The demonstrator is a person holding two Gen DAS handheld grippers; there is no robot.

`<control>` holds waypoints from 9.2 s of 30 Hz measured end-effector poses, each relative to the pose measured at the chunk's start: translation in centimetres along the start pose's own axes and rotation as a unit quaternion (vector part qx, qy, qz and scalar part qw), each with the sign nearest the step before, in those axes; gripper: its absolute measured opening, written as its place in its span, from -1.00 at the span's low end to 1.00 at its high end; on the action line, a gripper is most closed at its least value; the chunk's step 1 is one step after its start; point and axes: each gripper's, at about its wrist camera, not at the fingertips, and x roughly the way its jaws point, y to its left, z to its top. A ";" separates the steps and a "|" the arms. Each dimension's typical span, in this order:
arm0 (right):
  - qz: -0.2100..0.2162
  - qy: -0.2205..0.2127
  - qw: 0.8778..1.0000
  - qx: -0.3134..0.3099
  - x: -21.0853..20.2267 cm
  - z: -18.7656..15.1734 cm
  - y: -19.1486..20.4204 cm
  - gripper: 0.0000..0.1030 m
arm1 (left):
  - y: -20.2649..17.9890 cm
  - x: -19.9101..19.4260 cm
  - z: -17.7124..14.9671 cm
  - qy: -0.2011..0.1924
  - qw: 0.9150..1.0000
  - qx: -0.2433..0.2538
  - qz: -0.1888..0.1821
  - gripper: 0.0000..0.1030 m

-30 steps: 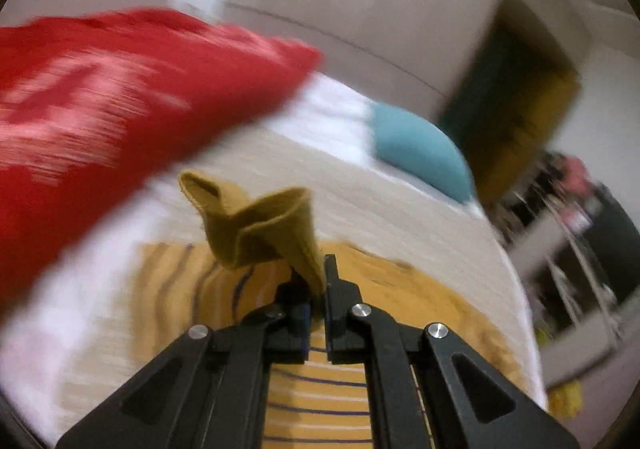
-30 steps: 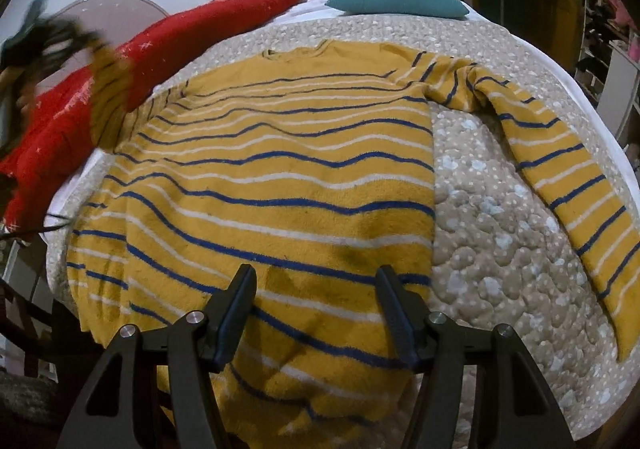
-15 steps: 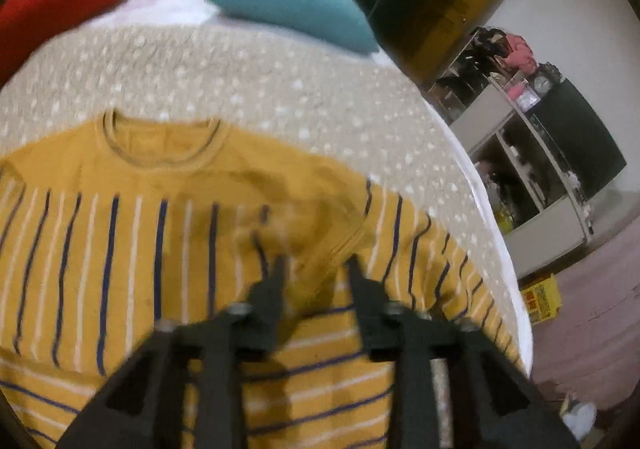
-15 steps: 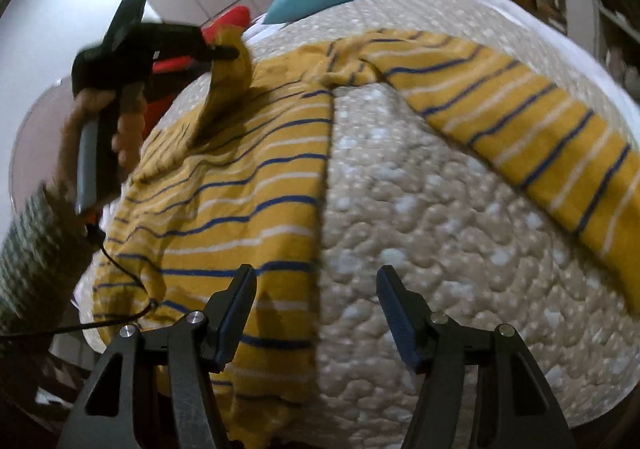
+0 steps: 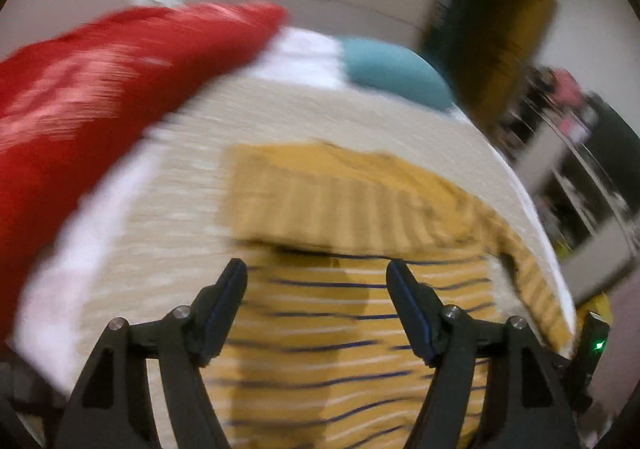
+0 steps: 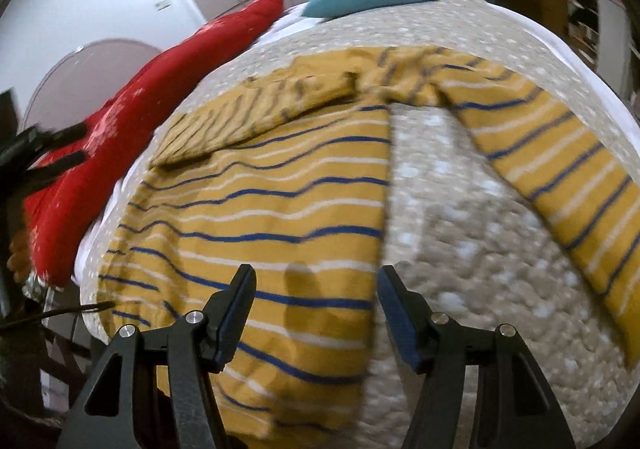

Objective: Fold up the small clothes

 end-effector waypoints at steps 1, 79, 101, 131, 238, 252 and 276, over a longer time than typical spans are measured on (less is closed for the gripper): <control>0.003 0.001 1.000 -0.007 0.3 0.0 0.6 0.33 | 2.3 -2.0 -0.1 -0.018 0.999 -0.012 0.033 0.38; 0.018 0.110 0.978 -0.177 26.3 18.1 23.7 -0.47 | 12.4 2.3 -13.8 -0.003 0.988 -0.154 -0.007 0.60; -0.008 0.067 0.995 -0.073 4.0 9.1 3.9 0.23 | 8.1 3.9 -13.8 0.047 0.987 -0.143 -0.064 0.60; 0.246 0.092 0.954 0.147 3.1 -8.7 -2.5 0.24 | 3.6 5.2 -22.7 0.098 0.950 -0.201 -0.218 0.15; -0.056 -0.025 0.997 0.036 3.1 11.7 -5.1 -0.12 | 7.3 3.3 -0.2 0.006 0.995 -0.041 0.087 0.61; -0.088 0.034 0.995 -0.027 13.9 18.1 2.7 -0.12 | 4.4 17.6 -4.5 0.037 0.997 -0.071 -0.014 0.61; 0.060 0.087 0.937 -0.332 17.1 9.2 29.4 0.09 | 19.8 11.2 -5.4 -0.042 0.962 -0.265 -0.039 0.60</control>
